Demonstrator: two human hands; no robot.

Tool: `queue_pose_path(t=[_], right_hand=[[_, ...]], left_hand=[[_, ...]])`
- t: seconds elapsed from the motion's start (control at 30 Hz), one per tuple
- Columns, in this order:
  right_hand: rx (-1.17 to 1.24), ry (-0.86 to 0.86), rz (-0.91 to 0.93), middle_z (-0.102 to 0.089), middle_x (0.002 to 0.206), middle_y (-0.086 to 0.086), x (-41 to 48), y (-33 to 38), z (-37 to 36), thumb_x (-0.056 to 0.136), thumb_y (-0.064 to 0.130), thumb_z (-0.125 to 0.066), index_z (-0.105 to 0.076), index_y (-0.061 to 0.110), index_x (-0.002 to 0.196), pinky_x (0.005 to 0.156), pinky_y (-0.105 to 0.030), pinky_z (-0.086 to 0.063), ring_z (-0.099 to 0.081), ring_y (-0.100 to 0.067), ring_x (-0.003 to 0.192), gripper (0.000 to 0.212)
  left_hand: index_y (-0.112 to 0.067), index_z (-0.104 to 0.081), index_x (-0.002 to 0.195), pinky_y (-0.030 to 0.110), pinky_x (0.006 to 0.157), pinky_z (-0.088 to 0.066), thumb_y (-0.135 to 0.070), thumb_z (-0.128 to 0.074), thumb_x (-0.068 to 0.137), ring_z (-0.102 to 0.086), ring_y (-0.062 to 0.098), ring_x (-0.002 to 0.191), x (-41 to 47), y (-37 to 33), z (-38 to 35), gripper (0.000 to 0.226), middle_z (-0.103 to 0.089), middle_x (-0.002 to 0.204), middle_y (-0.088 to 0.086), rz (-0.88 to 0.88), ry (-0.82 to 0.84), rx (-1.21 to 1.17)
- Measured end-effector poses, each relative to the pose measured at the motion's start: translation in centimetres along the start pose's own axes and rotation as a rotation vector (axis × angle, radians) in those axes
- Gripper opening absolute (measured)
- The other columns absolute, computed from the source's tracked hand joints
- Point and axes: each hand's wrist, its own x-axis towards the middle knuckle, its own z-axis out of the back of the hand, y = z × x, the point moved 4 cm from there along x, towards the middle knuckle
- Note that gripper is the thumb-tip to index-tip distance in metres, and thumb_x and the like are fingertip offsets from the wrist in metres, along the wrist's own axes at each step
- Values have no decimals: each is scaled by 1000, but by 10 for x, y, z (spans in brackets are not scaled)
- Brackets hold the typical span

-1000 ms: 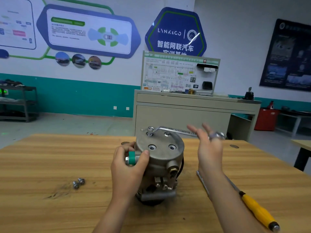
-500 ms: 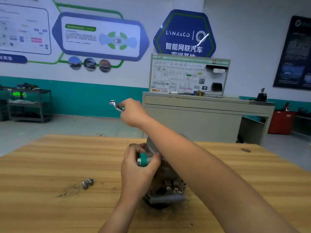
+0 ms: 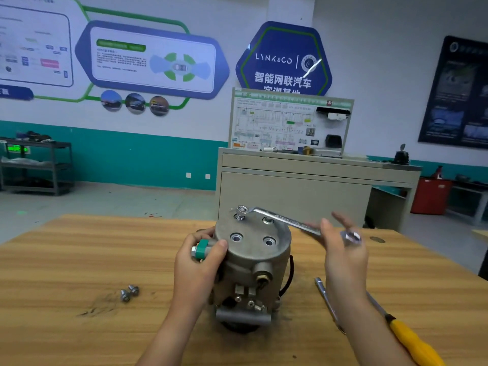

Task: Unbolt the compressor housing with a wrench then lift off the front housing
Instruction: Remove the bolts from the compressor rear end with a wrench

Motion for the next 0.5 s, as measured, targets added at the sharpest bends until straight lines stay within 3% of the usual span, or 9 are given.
queue_pose_path(t=[0.07,0.13,0.23,0.3,0.37,0.4,0.43,0.5], right_hand=[[31,-42,-131,-70,74,1,42,-9,-9,89,12,-57,-49,18,113,79,-21,-45,-64,-6,77,26],[-137,-16,-176,-63,89,-2,79,-13,-32,87,11,-58,-43,7,123,69,-26,-44,-59,-11,77,39],[-563,154,-156,-54,94,-11,117,-12,-81,88,13,-53,-44,7,106,48,-28,-34,-47,-21,74,21],[-817,297,-83,-55,87,-13,125,-6,-116,91,12,-48,-43,5,100,46,-26,-30,-49,-23,69,12],[-978,458,-28,-57,99,-22,123,-7,-148,93,6,-42,-46,-1,110,60,-30,-45,-56,-29,77,19],[-1054,520,-27,-54,115,-27,123,-9,-163,95,4,-39,-45,-5,121,81,-33,-48,-57,-34,95,28],[-1243,578,57,-49,127,-27,114,-5,-173,96,2,-36,-41,-5,129,98,-39,-40,-52,-36,111,35],[-1631,719,281,-48,131,-23,93,6,-194,96,-1,-34,-42,-5,131,106,-51,-27,-45,-37,122,36]], left_hand=[[-15,-56,84,16,47,-48,-5,-61,83,-62,-6,65,-1,1,-4,11,-67,78,-26,28,25,13],[-15,-55,83,19,48,-49,-8,-63,82,-64,-4,69,-2,1,-3,10,-68,84,-23,34,26,25],[-13,-53,79,23,53,-48,-11,-66,79,-64,-1,75,-5,2,-3,13,-67,97,-11,34,-7,82],[-12,-52,77,21,51,-48,-11,-67,77,-64,-2,75,-7,2,-1,15,-64,101,-11,17,-26,95],[-10,-51,78,22,53,-48,-15,-67,75,-63,-1,76,-8,1,4,18,-63,103,-12,15,-49,118],[-9,-51,78,27,55,-50,-17,-67,74,-63,3,79,-9,0,6,19,-63,104,-11,22,-54,124],[-9,-51,78,34,59,-52,-18,-67,74,-63,7,82,-9,0,7,19,-62,105,-11,27,-59,134],[-8,-52,78,49,69,-55,-19,-68,75,-62,15,88,-10,-2,10,19,-62,103,-11,45,-66,149]])
